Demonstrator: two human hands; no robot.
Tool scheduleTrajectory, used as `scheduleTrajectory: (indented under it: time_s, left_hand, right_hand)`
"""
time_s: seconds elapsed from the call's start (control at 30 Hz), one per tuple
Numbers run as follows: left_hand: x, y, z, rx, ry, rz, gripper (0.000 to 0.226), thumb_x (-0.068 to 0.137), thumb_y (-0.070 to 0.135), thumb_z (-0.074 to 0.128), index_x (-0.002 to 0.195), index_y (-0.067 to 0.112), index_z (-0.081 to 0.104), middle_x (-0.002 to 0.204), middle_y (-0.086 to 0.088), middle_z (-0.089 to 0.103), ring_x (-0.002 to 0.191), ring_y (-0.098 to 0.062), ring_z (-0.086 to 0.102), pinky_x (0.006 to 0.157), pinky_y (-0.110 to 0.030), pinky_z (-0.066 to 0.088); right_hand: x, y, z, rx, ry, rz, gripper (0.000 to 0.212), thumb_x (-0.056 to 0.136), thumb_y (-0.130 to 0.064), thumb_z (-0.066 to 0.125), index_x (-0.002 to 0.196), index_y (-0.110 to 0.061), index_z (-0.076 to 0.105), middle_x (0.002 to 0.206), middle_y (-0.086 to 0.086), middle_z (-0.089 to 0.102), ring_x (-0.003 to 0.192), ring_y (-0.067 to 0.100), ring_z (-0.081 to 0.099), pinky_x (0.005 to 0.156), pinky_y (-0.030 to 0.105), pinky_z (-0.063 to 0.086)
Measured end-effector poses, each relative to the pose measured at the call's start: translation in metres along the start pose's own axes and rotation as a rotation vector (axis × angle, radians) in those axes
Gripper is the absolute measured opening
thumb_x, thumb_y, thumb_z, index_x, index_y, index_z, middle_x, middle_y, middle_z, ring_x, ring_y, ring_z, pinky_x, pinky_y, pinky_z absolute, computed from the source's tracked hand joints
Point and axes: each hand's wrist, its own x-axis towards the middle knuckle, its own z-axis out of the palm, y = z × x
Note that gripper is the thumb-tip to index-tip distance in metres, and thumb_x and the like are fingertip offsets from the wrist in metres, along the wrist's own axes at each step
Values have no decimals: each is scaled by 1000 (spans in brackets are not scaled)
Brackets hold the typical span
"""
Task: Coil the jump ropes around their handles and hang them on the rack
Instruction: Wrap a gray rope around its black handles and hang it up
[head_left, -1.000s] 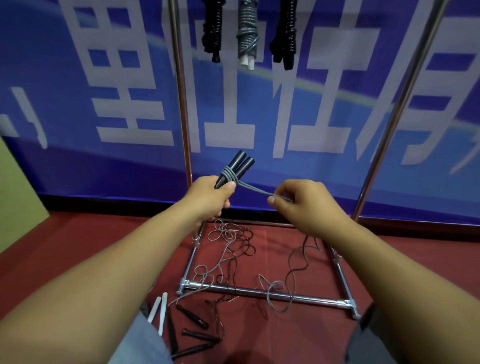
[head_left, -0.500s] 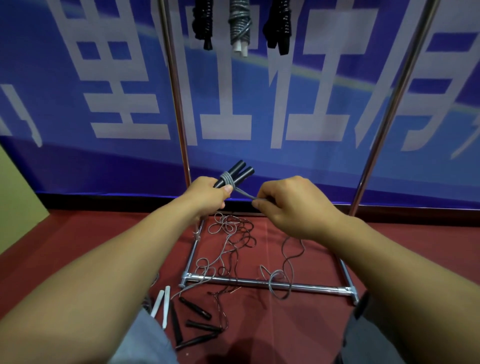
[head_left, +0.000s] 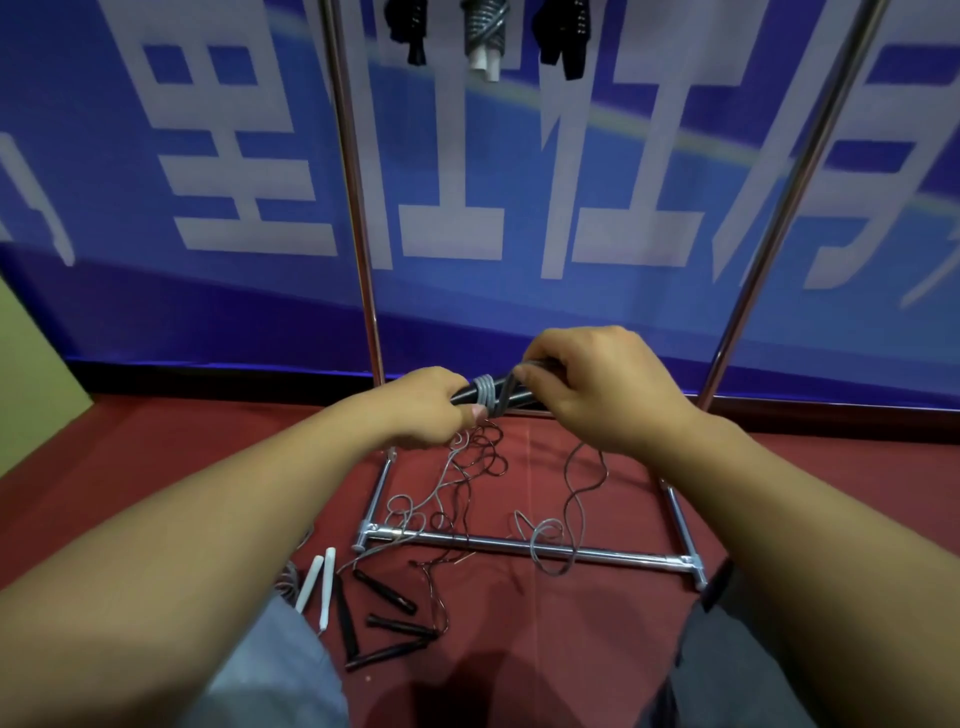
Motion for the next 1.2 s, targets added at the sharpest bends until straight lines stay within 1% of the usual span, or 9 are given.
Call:
scheduleTrajectory:
  time_s: [0.17,0.3,0.47,0.53,0.7,0.83,0.97,1.1,1.2]
  left_hand:
    - [-6,9,6,-13,-85,56,27,99,42,56,91,17,60,77,-6,68,69,-23,61,66,-32,47]
    - [-13,17,7,-31,-118,118,27,101,39,55,93,14,61,66,4,66,66,-18,62,64,-28,47]
    - [-18,19,3,3,-130,178,30,101,39,55,99,11,62,67,7,64,62,-9,61,61,-25,46]
    - [-19,21,3,18,-133,205,30,101,40,55,98,10,61,67,7,64,66,-11,63,65,-28,48]
    - [-20,25,5,47,-108,226,27,101,38,56,92,12,58,74,-2,66,77,-21,70,64,-29,49]
    - [-25,30,4,92,-105,261,29,101,37,55,94,8,57,83,-11,65,82,-29,67,72,-40,52]
    - [-30,32,3,169,-45,301,31,100,41,56,93,11,55,77,-3,59,73,-24,58,64,-37,44]
    - [-36,30,2,336,46,342,26,99,48,53,93,22,49,70,9,50,64,-8,47,56,-32,32]
    - [-41,30,-1,416,110,381,25,100,50,50,89,30,40,66,9,45,60,-9,41,56,-33,28]
  right_hand:
    - [0,8,1,-4,37,42,17,95,-34,59,92,-21,69,82,-3,70,79,28,63,63,34,41]
    - [1,13,1,1,49,93,17,95,-34,58,91,-21,68,79,-3,70,78,29,63,65,36,47]
    - [1,19,1,9,60,125,16,95,-33,59,92,-20,69,79,-2,69,79,30,62,65,37,47]
    - [1,21,1,9,61,139,16,95,-33,59,92,-21,69,77,-3,67,78,29,62,65,35,46]
    - [3,26,4,28,73,173,16,94,-34,60,91,-21,69,74,-4,65,77,26,61,66,35,47]
    - [4,28,7,65,39,206,14,94,-36,62,85,-26,66,66,-11,59,73,21,59,66,34,47]
    - [5,29,3,147,-15,255,14,93,-35,65,81,-28,65,67,-12,60,68,8,56,61,28,43]
    - [5,32,0,231,-120,301,16,91,-33,70,79,-23,72,64,-12,61,60,1,55,55,17,38]
    - [5,35,-3,413,-171,331,16,89,-32,74,80,-19,74,58,-13,60,51,-2,51,53,11,40]
